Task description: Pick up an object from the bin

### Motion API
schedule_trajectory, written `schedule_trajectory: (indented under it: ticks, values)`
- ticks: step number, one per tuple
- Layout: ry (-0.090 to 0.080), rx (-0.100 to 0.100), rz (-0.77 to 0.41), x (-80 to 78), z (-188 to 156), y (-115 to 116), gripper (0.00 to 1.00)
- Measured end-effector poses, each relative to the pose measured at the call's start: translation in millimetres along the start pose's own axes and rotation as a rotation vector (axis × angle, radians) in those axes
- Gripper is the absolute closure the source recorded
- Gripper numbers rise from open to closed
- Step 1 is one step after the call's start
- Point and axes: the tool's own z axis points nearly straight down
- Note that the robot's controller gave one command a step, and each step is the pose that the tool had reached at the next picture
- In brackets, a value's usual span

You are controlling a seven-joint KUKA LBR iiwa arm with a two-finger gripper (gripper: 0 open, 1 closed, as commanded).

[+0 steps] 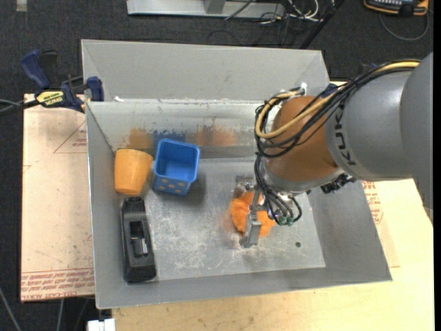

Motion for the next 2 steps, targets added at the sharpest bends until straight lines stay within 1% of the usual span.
schedule_trajectory:
  ticks: [1,2]
  values:
    - [0.006,0.003,-0.082,-2.7,15,-32,0.00]
    - [-0.003,-0.001,-0.146,-31.9,30,-72,1.00]
